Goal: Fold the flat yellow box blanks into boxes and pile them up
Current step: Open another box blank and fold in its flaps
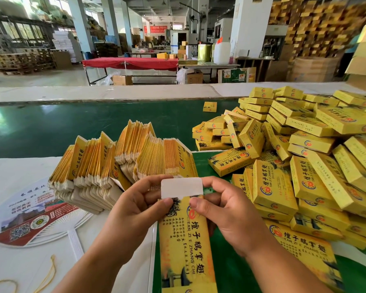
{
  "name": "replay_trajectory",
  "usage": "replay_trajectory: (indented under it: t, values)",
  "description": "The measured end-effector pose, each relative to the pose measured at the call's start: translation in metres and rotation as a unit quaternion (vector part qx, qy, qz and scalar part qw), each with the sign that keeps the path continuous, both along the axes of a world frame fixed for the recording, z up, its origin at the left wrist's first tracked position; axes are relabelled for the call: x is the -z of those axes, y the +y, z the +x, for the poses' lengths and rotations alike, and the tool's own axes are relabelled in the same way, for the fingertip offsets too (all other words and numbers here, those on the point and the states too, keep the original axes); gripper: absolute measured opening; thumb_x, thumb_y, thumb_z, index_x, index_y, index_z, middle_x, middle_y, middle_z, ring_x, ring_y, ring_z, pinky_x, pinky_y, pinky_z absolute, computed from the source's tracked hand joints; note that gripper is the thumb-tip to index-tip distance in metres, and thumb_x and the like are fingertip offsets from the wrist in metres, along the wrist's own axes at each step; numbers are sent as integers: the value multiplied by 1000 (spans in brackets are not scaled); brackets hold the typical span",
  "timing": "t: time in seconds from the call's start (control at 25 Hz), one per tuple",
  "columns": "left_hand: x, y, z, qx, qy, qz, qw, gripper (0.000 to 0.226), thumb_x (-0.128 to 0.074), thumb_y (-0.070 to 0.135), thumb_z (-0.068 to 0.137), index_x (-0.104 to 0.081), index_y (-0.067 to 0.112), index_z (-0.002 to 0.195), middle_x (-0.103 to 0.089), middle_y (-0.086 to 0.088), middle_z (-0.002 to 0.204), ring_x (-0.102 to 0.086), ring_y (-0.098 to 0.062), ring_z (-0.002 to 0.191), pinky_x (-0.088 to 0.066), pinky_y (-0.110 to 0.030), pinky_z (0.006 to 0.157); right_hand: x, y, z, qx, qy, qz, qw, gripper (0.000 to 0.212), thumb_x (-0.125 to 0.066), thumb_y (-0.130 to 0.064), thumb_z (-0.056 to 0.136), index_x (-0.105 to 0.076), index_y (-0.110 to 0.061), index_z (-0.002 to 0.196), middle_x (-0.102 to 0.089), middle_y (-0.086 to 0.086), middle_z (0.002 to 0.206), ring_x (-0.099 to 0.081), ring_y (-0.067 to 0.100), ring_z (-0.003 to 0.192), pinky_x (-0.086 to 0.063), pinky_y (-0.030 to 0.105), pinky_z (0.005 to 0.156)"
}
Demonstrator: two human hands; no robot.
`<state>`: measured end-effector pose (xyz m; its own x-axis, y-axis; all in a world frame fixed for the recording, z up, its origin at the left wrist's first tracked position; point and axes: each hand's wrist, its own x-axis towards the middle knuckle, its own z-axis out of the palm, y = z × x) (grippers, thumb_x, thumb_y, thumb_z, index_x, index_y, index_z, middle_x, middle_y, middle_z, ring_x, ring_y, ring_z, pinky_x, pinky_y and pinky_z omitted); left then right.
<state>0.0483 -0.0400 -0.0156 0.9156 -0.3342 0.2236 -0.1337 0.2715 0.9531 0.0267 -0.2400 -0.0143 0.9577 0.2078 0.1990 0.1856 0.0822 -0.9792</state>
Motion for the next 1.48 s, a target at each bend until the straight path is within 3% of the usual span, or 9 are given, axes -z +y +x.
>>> replay_trajectory:
  t: [0.2, 0.32, 0.52, 0.64, 0.72, 0.96, 1.08, 1.24, 1.48]
  values:
    - [1, 0, 0, 0, -14, 4, 1000, 10, -67, 7, 81, -70, 11, 90, -73, -16, 81, -71, -23, 77, -56, -25, 65, 2, -1, 1, -3, -11, 17, 1000, 18, -72, -28, 84, -68, -20, 100, -76, 12, 78, -75, 23, 71, -55, 27, 54]
    - [0, 0, 0, -7, -24, 11, 1000, 9, -74, 18, 74, -71, 15, 82, -75, -18, 96, -72, -26, 85, -58, -29, 69, 4, -1, 3, -5, -19, 24, 1000, 16, -73, -27, 82, -69, -17, 95, -75, 13, 78, -75, 23, 74, -57, 31, 60]
    - [0, -1, 0, -15, -11, 12, 1000, 4, -75, 13, 76, -72, 15, 77, -73, -21, 104, -70, -33, 95, -59, -40, 79, 3, 2, 3, 18, -29, 28, 999, 13, -75, -23, 81, -71, -15, 91, -66, 30, 78, -72, 22, 72, -59, 37, 65]
    - [-3, 2, -1, -13, 1, 17, 1000, 35, -87, 42, 65, -71, 13, 76, -72, -21, 104, -68, -35, 94, -57, -47, 82, 3, 3, 0, 27, -42, -2, 999, 8, -71, -22, 82, -70, -19, 90, -67, 28, 79, -74, 28, 74, -61, 40, 64]
    - [-4, 2, -1, -29, 6, 28, 999, 39, -85, 49, 63, -70, 13, 71, -73, -19, 103, -68, -32, 91, -54, -50, 82, 4, 5, -2, 23, -48, -17, 998, 8, -71, -22, 83, -69, -20, 90, -71, 23, 80, -74, 30, 76, -61, 41, 65]
    - [1, 1, 3, -28, 42, 35, 998, 13, -80, 19, 67, -72, 12, 74, -72, -20, 98, -65, -32, 88, -49, -51, 85, 6, 6, -1, 46, -53, -40, 997, 11, -72, -25, 81, -70, -21, 91, -72, 15, 77, -72, 22, 72, -61, 41, 66]
    - [2, 2, 3, -13, 66, 64, 996, 24, -78, 29, 72, -74, 11, 88, -71, -19, 88, -64, -33, 83, -50, -46, 79, 8, 6, 1, 55, -56, -39, 996, 12, -73, -27, 80, -71, -22, 91, -72, 16, 78, -72, 23, 74, -61, 43, 68]
    - [4, 2, 3, -6, 60, 110, 992, 30, -72, 37, 76, -73, 8, 85, -70, -12, 74, -67, -18, 66, -52, -22, 56, 9, 5, 1, 38, -46, -16, 998, 16, -74, -27, 80, -70, -20, 93, -73, 14, 79, -73, 21, 75, -60, 37, 68]
    - [6, 0, 3, -6, 45, 111, 993, 25, -70, 31, 75, -73, 8, 83, -71, -9, 70, -67, -14, 61, -50, -18, 52, 9, 6, 1, 80, -72, -75, 991, 23, -71, -45, 82, -68, -22, 87, -72, 8, 72, -72, 18, 69, -58, 35, 60]
